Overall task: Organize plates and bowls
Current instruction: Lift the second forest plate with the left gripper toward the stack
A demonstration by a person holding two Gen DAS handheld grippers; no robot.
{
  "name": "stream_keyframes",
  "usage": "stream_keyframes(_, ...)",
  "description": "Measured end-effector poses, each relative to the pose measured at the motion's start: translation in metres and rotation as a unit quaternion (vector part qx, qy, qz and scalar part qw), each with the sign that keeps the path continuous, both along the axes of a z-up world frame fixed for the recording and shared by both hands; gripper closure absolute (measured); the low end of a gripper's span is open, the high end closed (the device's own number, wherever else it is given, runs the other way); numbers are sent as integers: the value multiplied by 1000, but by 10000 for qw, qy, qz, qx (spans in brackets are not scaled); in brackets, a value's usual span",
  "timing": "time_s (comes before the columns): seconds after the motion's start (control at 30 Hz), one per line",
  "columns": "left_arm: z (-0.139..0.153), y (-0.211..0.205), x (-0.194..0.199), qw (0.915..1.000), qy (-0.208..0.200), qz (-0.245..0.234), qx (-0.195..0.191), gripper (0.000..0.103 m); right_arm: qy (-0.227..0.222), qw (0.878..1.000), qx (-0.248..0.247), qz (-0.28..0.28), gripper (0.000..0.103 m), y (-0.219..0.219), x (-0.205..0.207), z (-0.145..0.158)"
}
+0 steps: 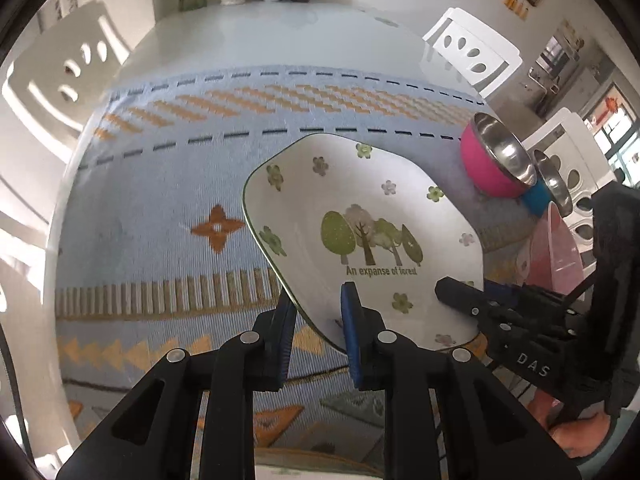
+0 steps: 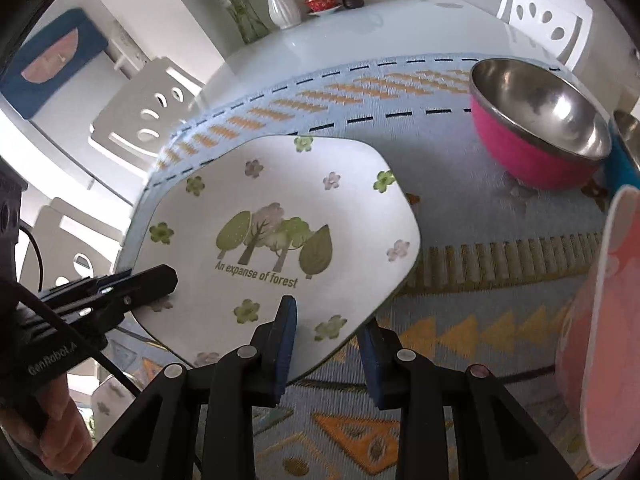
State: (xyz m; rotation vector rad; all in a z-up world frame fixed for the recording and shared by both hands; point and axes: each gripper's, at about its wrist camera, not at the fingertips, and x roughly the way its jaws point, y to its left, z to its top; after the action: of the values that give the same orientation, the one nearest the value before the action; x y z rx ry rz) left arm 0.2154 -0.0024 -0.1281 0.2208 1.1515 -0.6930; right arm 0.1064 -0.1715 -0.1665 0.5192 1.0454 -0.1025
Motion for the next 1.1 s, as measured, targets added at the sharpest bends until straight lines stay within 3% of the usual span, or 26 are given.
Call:
stream_keyframes(0.2, -27, 9, 20, 9982, 358, 460, 118, 86, 374, 9988, 136, 270, 74, 7, 8, -9)
stream_keyframes(0.33, -30, 9, 29, 9978, 425, 508, -6, 86, 595, 9972, 333, -290, 68, -12, 11, -16)
stream_keyframes(0.53, -40, 3, 36, 9967, 572, 569, 3, 86, 343, 9965, 310, -701, 68, -39, 30, -15)
stream_keyframes(0.6, -39, 0, 39, 9965, 564, 623, 50, 86, 192, 9972, 256, -670, 68, -40, 39, -10)
stream_keyframes(0.73, -38, 2, 52, 9952, 553, 810, 29, 86, 361, 9985, -45, -402, 65, -22, 45, -6)
stream_keyframes(0.93, -40, 7, 68, 9941, 652, 856, -114, 86, 320, 9991, 119, -253, 66, -8, 27, -8)
stream_keyframes(1.1, -50, 8, 60, 9938, 756, 804, -119, 83, 149, 9989, 374, -260, 67, -22, 45, -17)
